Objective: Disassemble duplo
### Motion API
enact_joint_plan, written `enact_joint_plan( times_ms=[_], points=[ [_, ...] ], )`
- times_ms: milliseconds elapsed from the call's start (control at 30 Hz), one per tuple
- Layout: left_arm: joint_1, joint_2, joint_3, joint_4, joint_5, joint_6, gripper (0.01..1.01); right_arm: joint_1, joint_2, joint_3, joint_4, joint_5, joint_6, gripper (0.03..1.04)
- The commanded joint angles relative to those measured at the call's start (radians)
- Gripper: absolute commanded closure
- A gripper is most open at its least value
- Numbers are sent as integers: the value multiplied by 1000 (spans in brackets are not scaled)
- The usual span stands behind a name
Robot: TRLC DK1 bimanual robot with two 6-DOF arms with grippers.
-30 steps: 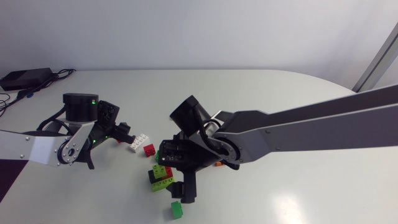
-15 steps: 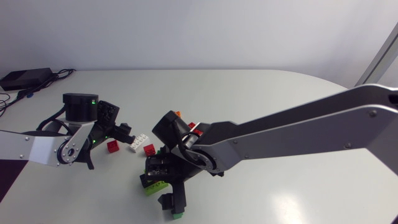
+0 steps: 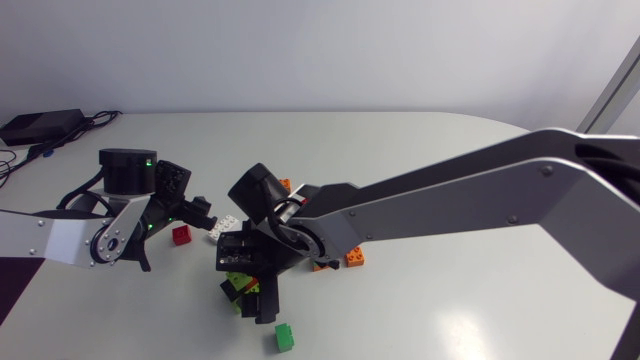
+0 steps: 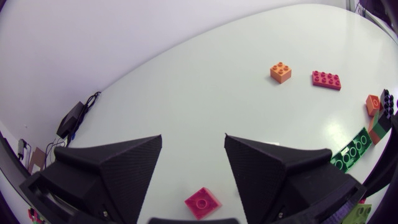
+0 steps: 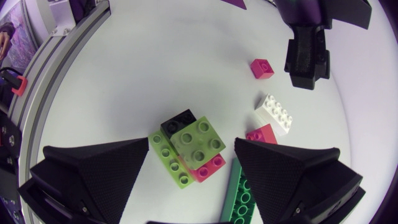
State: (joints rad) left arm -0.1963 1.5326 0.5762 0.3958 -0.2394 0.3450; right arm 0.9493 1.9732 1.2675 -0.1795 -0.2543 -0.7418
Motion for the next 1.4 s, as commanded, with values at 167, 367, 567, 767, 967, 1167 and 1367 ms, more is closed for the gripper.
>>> enact_joint_plan(
  times_ms=[167, 367, 567, 767, 967, 1167, 1367],
  points=[
    [-2, -35, 7, -5, 6, -21, 302, 6, 73, 78, -34, 7, -16, 72],
    [1, -42, 4, -5, 6, -21, 302, 5, 84, 102, -80, 7, -7, 230],
    [3, -43, 2, -5, 6, -21, 302, 2, 76, 96, -104, 4, -10, 464],
    [-2, -45, -1, -5, 6, -20, 300, -3, 73, 93, -109, -7, -13, 679],
    [-2, -57, -6, -5, 8, -18, 285, -3, 78, 109, -129, -8, -13, 815],
    [-2, -63, -9, -5, 12, -18, 285, -11, 72, 107, -132, -22, -11, 815],
    [1, -98, -22, -5, 41, -21, 287, -89, 26, 142, -181, -143, 70, 815]
  ],
)
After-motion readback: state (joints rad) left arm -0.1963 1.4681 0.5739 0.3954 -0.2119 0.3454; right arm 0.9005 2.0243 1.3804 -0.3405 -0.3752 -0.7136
